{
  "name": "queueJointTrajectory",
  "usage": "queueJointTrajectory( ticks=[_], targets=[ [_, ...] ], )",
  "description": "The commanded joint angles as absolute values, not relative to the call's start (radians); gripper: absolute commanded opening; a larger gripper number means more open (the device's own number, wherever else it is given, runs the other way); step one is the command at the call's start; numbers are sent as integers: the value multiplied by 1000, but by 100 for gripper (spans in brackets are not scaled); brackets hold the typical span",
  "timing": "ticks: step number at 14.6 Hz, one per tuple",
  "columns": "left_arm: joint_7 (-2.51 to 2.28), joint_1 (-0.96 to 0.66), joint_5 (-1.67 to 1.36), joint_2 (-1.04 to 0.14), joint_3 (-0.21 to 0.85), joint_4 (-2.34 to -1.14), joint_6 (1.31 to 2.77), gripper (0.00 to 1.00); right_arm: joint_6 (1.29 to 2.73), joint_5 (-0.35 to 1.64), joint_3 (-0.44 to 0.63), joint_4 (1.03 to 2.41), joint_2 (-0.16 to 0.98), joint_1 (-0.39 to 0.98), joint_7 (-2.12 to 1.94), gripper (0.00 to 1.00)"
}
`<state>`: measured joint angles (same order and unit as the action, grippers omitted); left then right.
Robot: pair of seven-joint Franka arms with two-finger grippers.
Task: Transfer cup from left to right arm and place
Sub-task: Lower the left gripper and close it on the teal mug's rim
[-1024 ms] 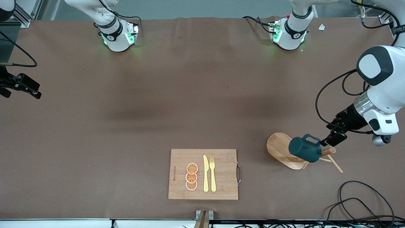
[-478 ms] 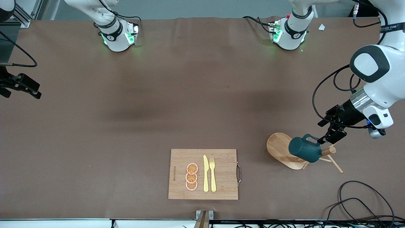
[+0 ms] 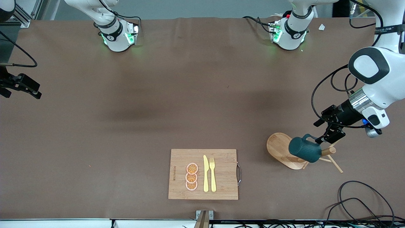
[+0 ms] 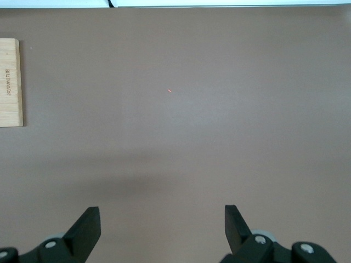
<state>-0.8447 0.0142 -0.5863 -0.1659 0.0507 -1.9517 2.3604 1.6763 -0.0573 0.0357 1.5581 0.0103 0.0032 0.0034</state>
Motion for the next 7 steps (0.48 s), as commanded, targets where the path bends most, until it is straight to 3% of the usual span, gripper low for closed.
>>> queueJointTrajectory(
  ticks=[1, 7],
  targets=[
    [-839, 20, -609, -176, 55, -1956, 2381, 88, 1684, -43, 29, 1569, 5, -11, -5, 100],
    [-836, 20, -684, -238, 55, -1905, 2388, 80, 1690, -43, 31, 1571, 5, -12, -5, 100]
  ],
)
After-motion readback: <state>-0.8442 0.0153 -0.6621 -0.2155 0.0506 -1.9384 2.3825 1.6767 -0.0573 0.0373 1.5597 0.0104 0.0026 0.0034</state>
